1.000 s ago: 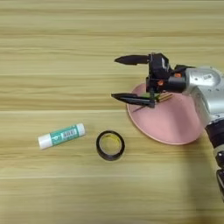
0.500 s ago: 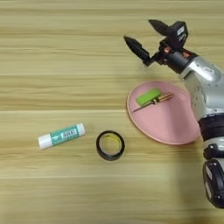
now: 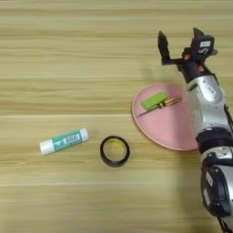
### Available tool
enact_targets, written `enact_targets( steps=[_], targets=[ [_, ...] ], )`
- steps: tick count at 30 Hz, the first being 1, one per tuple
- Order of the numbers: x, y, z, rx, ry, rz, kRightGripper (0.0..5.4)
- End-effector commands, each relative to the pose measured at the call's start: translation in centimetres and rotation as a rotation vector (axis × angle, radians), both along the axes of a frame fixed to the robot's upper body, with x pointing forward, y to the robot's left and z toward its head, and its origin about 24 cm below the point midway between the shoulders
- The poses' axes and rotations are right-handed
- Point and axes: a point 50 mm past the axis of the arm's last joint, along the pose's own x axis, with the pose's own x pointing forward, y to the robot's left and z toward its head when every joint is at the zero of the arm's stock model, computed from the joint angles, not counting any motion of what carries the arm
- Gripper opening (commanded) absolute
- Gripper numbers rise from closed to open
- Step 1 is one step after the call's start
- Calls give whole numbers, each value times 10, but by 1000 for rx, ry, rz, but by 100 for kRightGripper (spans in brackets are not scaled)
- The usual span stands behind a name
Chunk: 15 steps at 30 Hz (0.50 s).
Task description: Move the objects on the table
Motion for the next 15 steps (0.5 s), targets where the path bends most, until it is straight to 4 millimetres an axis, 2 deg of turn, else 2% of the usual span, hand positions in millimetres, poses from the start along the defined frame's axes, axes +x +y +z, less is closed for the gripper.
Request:
enact_targets(
  steps=[1,8,15],
  targets=[
    [0,-1,24,-34,-162,-23,536],
    [-10,-2,6,-39,-165,-62,536],
    [-14,-1,6,-23,-179,-74,536]
  ],
)
